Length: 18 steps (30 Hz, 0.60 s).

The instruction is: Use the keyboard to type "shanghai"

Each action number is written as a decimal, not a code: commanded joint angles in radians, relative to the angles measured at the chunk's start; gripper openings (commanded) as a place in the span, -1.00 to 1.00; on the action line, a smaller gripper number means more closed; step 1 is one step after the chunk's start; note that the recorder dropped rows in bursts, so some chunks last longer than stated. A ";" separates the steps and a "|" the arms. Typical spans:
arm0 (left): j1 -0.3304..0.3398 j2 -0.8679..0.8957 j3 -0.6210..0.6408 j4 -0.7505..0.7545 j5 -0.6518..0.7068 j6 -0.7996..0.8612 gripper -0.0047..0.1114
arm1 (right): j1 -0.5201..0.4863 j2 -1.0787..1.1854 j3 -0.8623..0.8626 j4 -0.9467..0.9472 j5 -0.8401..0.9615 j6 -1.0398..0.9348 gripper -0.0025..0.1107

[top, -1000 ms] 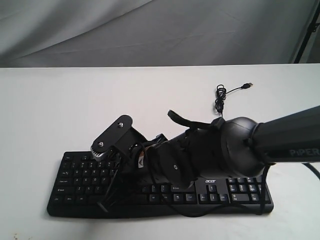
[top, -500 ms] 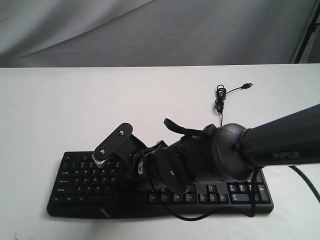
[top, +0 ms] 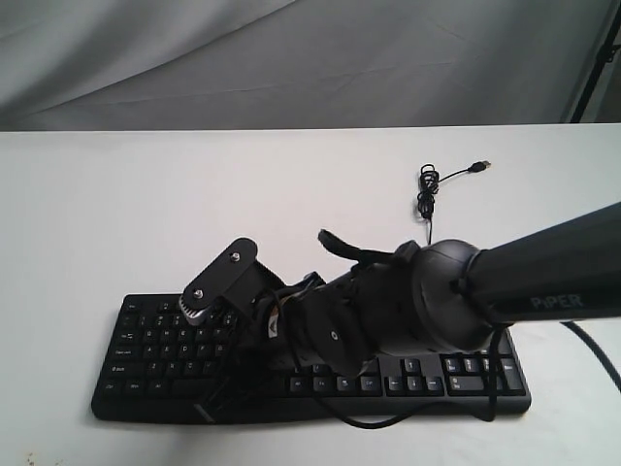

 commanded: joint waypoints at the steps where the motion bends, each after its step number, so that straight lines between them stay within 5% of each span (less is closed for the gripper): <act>1: -0.004 -0.003 0.004 0.001 -0.005 -0.003 -0.92 | 0.014 -0.030 -0.028 0.004 0.045 -0.003 -0.96; 11: -0.004 -0.003 0.004 0.001 -0.005 -0.003 -0.92 | 0.084 0.110 -0.352 0.004 0.222 -0.034 -0.96; 18: -0.004 -0.003 0.004 0.001 -0.005 -0.003 -0.92 | 0.092 0.181 -0.417 0.006 0.221 -0.034 -0.96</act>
